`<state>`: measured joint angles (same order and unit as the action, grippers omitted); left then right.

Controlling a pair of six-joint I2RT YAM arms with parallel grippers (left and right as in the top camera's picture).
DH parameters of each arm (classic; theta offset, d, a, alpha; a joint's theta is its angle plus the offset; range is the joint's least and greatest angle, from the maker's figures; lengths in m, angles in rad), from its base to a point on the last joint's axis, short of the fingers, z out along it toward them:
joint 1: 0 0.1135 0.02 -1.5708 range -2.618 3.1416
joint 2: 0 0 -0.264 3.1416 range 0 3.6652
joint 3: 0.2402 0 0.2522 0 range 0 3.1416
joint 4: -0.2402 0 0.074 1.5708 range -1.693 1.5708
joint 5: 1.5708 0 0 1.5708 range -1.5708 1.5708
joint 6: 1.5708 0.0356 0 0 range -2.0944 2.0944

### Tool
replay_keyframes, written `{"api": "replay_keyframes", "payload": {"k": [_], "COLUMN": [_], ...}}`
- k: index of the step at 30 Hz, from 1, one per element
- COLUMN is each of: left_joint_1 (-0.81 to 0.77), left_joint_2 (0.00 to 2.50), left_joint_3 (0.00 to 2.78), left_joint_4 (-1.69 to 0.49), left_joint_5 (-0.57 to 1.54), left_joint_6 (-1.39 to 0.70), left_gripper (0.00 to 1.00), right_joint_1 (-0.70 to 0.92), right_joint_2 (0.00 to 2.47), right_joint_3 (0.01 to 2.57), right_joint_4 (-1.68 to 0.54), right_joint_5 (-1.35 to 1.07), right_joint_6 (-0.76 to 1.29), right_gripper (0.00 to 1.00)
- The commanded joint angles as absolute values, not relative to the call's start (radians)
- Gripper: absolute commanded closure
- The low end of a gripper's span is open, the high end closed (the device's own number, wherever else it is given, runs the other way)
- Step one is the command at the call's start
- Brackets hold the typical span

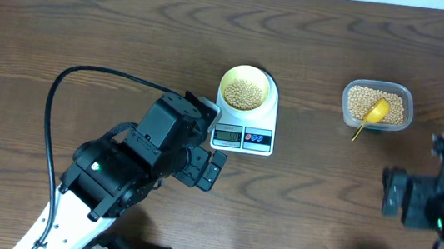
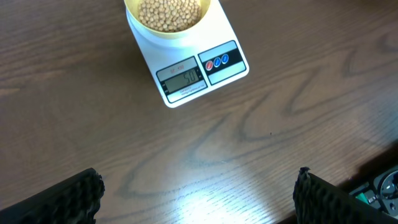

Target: Scoop item into bowl and weigh 50g on scale

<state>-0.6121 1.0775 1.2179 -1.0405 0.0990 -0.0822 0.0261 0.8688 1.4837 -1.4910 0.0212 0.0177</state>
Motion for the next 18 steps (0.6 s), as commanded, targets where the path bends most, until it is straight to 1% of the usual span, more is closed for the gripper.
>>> {"api": "replay_keyframes", "payload": {"k": [1, 5, 11, 13, 16, 18], "left_joint_1": [-0.609, -0.609, -0.609, -0.609, -0.609, -0.609], "left_joint_2": [1.077, 1.077, 1.077, 1.077, 1.077, 1.077], "left_joint_3": [1.230, 1.230, 1.230, 1.230, 1.230, 1.230], "left_joint_4": [-1.043, -1.043, -1.043, -1.043, -1.043, -1.043], "left_joint_5": [0.097, 0.097, 0.097, 0.097, 0.097, 0.097], "left_joint_6": [-0.088, -0.088, -0.088, -0.088, -0.088, -0.088], "left_gripper": [0.00, 0.00, 0.00, 0.00, 0.00, 0.00], "right_joint_1": [0.025, 0.025, 0.025, 0.025, 0.025, 0.025], "right_joint_2": [0.797, 0.672, 0.432, 0.347, 0.242, 0.180], "right_joint_3": [1.460, 1.376, 1.145, 1.050, 0.920, 0.832], "right_joint_4": [-1.496, -1.422, -1.317, -1.276, -1.123, -1.006], "right_joint_5": [0.015, 0.016, 0.023, 0.023, 0.019, 0.015], "right_joint_6": [0.036, 0.040, 0.041, 0.086, 0.123, 0.196], "right_gripper": [0.01, 0.01, 0.01, 0.01, 0.01, 0.01]}}
